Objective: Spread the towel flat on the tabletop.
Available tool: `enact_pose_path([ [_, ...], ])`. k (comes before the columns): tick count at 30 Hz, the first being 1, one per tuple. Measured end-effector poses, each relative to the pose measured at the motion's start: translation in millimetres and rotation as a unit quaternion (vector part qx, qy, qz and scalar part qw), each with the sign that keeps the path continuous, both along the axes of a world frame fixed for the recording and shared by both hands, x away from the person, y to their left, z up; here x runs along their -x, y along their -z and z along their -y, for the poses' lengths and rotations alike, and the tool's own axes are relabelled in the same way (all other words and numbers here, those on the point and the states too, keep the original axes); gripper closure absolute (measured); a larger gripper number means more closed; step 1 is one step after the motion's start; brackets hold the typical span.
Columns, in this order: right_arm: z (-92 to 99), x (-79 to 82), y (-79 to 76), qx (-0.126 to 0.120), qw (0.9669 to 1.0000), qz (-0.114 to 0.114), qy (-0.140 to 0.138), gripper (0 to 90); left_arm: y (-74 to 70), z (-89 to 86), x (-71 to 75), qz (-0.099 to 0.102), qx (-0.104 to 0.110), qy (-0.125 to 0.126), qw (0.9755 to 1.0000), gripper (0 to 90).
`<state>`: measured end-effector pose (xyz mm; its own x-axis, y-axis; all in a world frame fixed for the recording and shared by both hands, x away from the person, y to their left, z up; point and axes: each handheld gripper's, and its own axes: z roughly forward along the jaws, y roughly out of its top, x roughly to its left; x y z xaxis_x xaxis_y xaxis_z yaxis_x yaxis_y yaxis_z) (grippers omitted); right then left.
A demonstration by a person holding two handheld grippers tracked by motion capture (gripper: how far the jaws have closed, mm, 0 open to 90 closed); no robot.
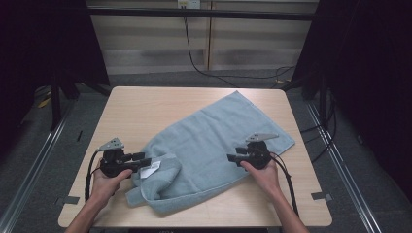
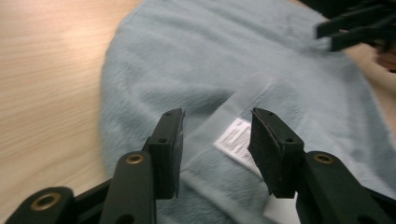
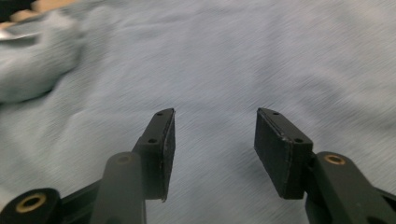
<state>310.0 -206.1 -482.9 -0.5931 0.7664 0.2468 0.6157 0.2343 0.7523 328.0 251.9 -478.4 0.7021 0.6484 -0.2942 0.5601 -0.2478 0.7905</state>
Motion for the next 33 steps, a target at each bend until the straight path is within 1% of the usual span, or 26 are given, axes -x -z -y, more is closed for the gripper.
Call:
enact_pose_path([
  [1,-0.9,8.8,0.4,-0.001,1.0,0.001,-0.004,48.7,2.3,-1.7,-1.4,-0.004,-0.001,-0.005,1.0,55.2],
  [3,-1.1,25.1,1.5,0.013,0.9998,-0.007,-0.013,48.6,5.6,-4.0,-3.7,-0.007,-0.004,-0.02,0.9998,54.2],
  [4,0.0,30.2,2.9,0.019,0.9997,-0.009,-0.014,48.5,7.3,-6.1,-5.8,-0.009,-0.007,-0.024,0.9996,53.8],
  [5,3.4,36.2,7.2,0.023,0.9996,-0.013,-0.011,48.5,8.3,-6.7,-6.8,-0.012,-0.004,-0.028,0.9995,53.9],
  [7,8.8,39.7,14.9,0.039,0.999,-0.023,-0.005,47.8,10.7,-7.5,-8.6,-0.016,-0.001,-0.029,0.9994,53.6],
  [8,12.5,39.5,18.4,0.04,0.9989,-0.024,-0.002,49.2,11.5,-6.7,-8.6,-0.018,-0.006,-0.025,0.9995,53.5],
  [9,15.9,38.2,19.2,0.031,0.9992,-0.024,-0.002,49.5,12.1,-4.9,-8.2,-0.018,-0.006,-0.021,0.9996,53.5],
  [10,17.5,36.7,18.5,0.035,0.999,-0.026,0.003,49.5,12.9,-2.1,-7.2,-0.018,-0.006,-0.014,0.9997,53.2],
  [11,19.0,34.5,18.6,0.05,0.9985,-0.019,0.009,50.5,13.2,-0.4,-6.6,-0.018,-0.007,-0.012,0.9997,52.9],
  [13,23.7,30.4,19.8,0.044,0.9989,-0.015,0.007,52.8,13.3,4.5,-4.8,-0.018,-0.006,-0.002,0.9998,52.4],
  [14,27.1,28.0,20.0,0.046,0.9987,-0.014,0.015,53.5,13.2,5.7,-4.4,-0.017,-0.008,0.003,0.9998,52.2],
  [17,34.4,23.7,19.7,0.066,0.9974,-0.006,0.027,53.4,11.1,9.2,-1.3,-0.014,-0.003,0.011,0.9998,51.5],
  [18,37.7,22.4,20.0,0.064,0.9974,-0.006,0.033,53.4,9.7,8.8,-0.4,-0.011,-0.002,0.012,0.9999,51.5],
  [19,40.7,21.8,19.9,0.066,0.9971,-0.005,0.037,53.3,8.4,8.0,0.4,-0.009,0.003,0.01,0.9999,51.4],
  [20,42.8,21.9,19.7,0.077,0.9962,0.001,0.042,53.0,7.2,5.7,0.6,-0.007,0.013,0.007,0.9999,51.5],
  [21,44.5,22.8,19.6,0.082,0.9955,0.001,0.048,51.8,5.6,2.2,0.1,-0.009,0.026,-0.001,0.9996,52.2],
  [23,44.9,25.7,17.9,0.077,0.9952,-0.006,0.06,48.5,5.1,-2.8,-1.2,-0.003,0.022,-0.008,0.9997,58.5],
  [24,42.9,28.2,15.9,0.072,0.9958,-0.005,0.056,48.6,6.3,-4.8,-2.2,-0.002,0.012,-0.015,0.9998,62.6],
  [25,39.3,31.2,13.2,0.058,0.9972,-0.001,0.048,49.9,9.9,-5.5,-4.7,-0.008,0.008,-0.014,0.9998,67.9],
  [26,31.9,34.8,8.6,0.044,0.9984,0.004,0.036,50.4,13.3,-4.3,-6.4,-0.012,0.001,-0.019,0.9997,70.1],
  [27,24.1,37.3,4.2,0.038,0.9989,0.008,0.027,50.7,15.9,-2.3,-7.3,-0.015,-0.004,-0.019,0.9997,72.0],
  [28,17.7,38.6,1.0,0.031,0.9993,0.009,0.018,51.0,19.1,1.5,-8.8,-0.014,-0.019,-0.008,0.9997,72.8],
  [29,6.1,39.6,-3.8,0.021,0.9997,0.013,0.0,51.2,20.9,5.1,-9.1,-0.012,-0.029,-0.004,0.9995,73.1],
  [30,-4.3,40.0,-7.1,0.011,0.9998,0.013,-0.013,51.5,22.3,8.1,-9.6,-0.011,-0.036,0.001,0.9993,73.2],
  [32,-26.7,39.0,-12.1,-0.005,0.9989,0.014,-0.045,51.5,24.6,13.1,-9.8,-0.01,-0.043,0.007,0.999,73.4],
  [33,-35.6,38.4,-13.3,-0.008,0.9982,0.015,-0.058,51.4,26.0,15.6,-9.6,-0.01,-0.047,0.008,0.9988,73.5],
])
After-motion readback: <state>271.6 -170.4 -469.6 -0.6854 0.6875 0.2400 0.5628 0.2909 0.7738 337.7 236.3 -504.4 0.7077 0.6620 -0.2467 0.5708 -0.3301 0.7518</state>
